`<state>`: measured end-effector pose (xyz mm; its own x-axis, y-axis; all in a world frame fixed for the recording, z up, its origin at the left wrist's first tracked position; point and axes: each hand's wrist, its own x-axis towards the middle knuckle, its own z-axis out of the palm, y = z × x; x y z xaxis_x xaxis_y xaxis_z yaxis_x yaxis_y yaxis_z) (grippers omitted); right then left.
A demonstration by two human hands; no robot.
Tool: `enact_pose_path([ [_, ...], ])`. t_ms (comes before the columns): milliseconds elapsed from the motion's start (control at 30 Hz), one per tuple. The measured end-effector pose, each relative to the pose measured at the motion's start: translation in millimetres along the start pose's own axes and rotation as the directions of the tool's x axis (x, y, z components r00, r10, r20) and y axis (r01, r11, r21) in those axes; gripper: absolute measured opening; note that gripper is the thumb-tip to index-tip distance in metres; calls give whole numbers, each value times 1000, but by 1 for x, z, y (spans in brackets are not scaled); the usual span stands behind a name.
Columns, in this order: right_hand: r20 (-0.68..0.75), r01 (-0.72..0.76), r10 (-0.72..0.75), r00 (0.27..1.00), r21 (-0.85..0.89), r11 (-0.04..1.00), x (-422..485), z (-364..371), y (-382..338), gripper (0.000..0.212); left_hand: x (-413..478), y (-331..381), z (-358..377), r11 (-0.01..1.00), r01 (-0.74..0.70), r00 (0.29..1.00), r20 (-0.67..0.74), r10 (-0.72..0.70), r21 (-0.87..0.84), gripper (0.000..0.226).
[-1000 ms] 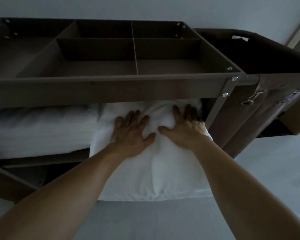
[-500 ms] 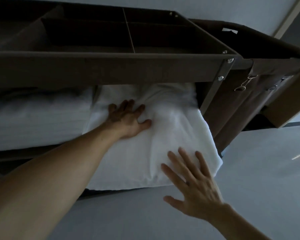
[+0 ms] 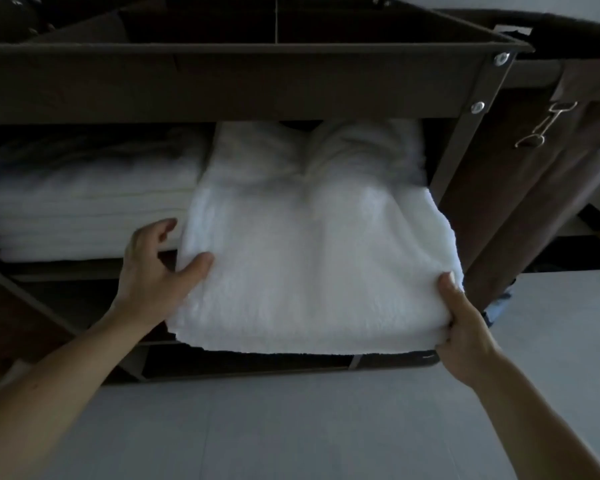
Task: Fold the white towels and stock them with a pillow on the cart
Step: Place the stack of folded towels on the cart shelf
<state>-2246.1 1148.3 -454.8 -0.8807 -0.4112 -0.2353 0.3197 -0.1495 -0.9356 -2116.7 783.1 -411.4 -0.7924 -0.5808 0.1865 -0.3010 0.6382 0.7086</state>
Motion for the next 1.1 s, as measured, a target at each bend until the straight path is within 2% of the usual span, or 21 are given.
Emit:
enact_pose_path([
  [33, 59, -43, 42, 997, 9, 999, 4, -3, -2, 65, -7, -9, -1, 978, 134, 988, 101, -119, -161, 80],
  [100, 101, -114, 113, 988, 4, 993, 12, -10, -1, 67, -15, -27, 2, 817, 357, 910, 368, -193, -454, 93],
  [133, 98, -141, 141, 985, -3, 990, 16, -13, 2, 68, -18, -33, 4, 752, 427, 873, 445, -198, -503, 98],
  [167, 93, -163, 163, 982, -5, 987, 20, -15, 4, 69, -19, -37, 6, 728, 453, 859, 470, -202, -515, 100],
  [233, 94, -193, 190, 977, 22, 981, 27, -20, 10, 69, -18, -43, 14, 733, 447, 870, 438, -225, -513, 93],
  [300, 126, -213, 205, 971, 56, 976, 33, -26, 16, 71, -20, -47, 20, 704, 485, 864, 411, -292, -519, 69],
  [367, 159, -235, 219, 963, 92, 968, 39, -30, 21, 77, -25, -45, 25, 678, 505, 848, 456, -271, -534, 43],
  [400, 167, -245, 226, 960, 105, 964, 41, -31, 22, 82, -28, -42, 28, 710, 476, 853, 468, -230, -518, 35],
  [433, 170, -253, 233, 957, 111, 961, 42, -32, 24, 88, -32, -36, 30, 749, 424, 872, 454, -185, -509, 33],
  [467, 171, -259, 238, 956, 114, 959, 43, -33, 25, 95, -32, -33, 31, 781, 360, 896, 423, -137, -511, 49],
  [500, 168, -263, 243, 955, 113, 958, 44, -34, 25, 101, -32, -32, 32, 795, 330, 911, 393, -126, -509, 77],
  [533, 162, -268, 249, 955, 108, 957, 44, -34, 26, 106, -31, -35, 33, 799, 341, 904, 406, -134, -495, 91],
  [567, 157, -275, 257, 954, 104, 956, 44, -33, 27, 110, -29, -35, 33, 777, 388, 877, 458, -145, -496, 82],
  [633, 140, -289, 275, 951, 91, 953, 44, -31, 28, 114, -21, -39, 32, 736, 491, 803, 570, -174, -466, 40],
  [800, 53, -299, 297, 953, 21, 954, 44, -30, 26, 117, -11, -53, 27, 674, 569, 767, 600, -227, -471, 26],
  [900, 12, -289, 289, 957, 60, 955, 43, -29, 28, 113, -16, -43, 24, 672, 556, 752, 640, -157, -489, 35],
  [967, 8, -272, 273, 962, 105, 956, 42, -27, 29, 107, -15, -37, 25, 656, 556, 752, 645, -134, -511, 84],
  [1000, 7, -261, 262, 965, 126, 957, 41, -26, 29, 102, -15, -37, 26, 638, 550, 769, 625, -133, -540, 102],
  [1033, 7, -248, 250, 968, 143, 958, 38, -23, 28, 96, -16, -37, 27, 617, 542, 785, 606, -129, -571, 106],
  [1100, 7, -225, 227, 974, 165, 960, 29, -15, 22, 84, -16, -34, 26, 570, 544, 796, 593, -119, -615, 91],
])
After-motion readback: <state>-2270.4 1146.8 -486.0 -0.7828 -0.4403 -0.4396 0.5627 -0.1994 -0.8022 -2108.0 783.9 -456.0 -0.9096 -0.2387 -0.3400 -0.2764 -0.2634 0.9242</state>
